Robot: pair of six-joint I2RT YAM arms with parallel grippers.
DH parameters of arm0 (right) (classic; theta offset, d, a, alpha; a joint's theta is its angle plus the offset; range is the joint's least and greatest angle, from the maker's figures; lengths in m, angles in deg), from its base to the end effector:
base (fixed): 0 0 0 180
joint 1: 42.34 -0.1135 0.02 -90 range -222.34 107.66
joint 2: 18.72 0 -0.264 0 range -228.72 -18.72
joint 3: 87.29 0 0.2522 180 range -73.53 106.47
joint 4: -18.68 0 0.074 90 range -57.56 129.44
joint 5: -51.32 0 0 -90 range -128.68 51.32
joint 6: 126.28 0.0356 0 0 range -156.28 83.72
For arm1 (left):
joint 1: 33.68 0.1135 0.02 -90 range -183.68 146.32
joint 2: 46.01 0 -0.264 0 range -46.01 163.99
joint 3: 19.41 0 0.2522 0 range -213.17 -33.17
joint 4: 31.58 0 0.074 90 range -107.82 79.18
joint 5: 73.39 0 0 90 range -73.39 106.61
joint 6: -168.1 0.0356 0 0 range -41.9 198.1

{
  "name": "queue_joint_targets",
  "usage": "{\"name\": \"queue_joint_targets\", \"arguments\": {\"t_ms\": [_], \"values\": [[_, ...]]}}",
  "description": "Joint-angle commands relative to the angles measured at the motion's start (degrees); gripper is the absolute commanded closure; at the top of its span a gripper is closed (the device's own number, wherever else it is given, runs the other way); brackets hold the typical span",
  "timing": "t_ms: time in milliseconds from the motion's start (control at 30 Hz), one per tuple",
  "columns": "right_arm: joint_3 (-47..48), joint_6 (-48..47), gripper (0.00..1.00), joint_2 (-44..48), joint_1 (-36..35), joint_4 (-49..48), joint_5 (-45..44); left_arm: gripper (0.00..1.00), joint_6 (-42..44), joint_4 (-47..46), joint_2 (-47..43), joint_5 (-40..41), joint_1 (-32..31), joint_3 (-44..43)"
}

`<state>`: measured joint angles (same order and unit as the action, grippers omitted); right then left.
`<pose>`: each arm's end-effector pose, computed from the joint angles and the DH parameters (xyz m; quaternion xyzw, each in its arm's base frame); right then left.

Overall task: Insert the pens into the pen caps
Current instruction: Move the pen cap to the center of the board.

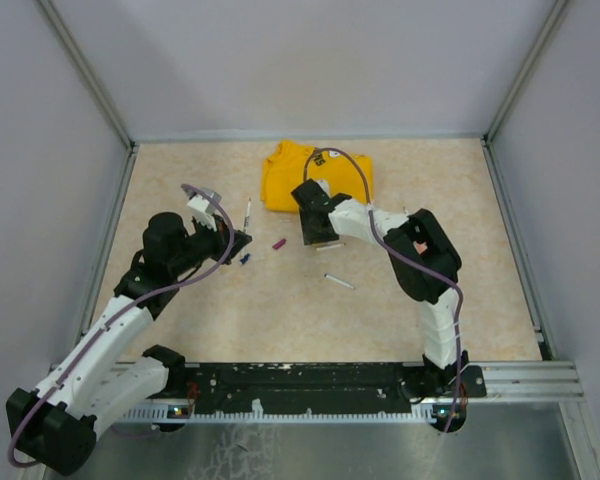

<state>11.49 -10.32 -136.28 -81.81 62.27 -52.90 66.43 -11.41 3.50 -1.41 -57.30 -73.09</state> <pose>0.3385 0.2674 0.1702 -0.0840 0.9604 0.0269 0.2643 0.1823 -0.0917 0.3029 0.1758 0.7747 -0.2994 0.5285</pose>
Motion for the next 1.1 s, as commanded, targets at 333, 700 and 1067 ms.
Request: {"name": "queue_joint_targets", "arguments": {"t_ms": [333,700,1067], "values": [[-18.1,-19.5,0.61,20.9,-0.1,-13.7,15.8,1.00,0.8,-0.1,0.0,2.7,0.3,-0.3],[-23.5,-37.0,0.59,22.4,-9.6,-8.9,19.3,1.00,0.9,0.5,0.1,4.7,0.4,-0.5],[-26.0,-44.0,0.59,21.3,-15.1,-6.9,20.4,1.00,0.6,0.5,-0.9,6.7,0.3,-0.2]]}}
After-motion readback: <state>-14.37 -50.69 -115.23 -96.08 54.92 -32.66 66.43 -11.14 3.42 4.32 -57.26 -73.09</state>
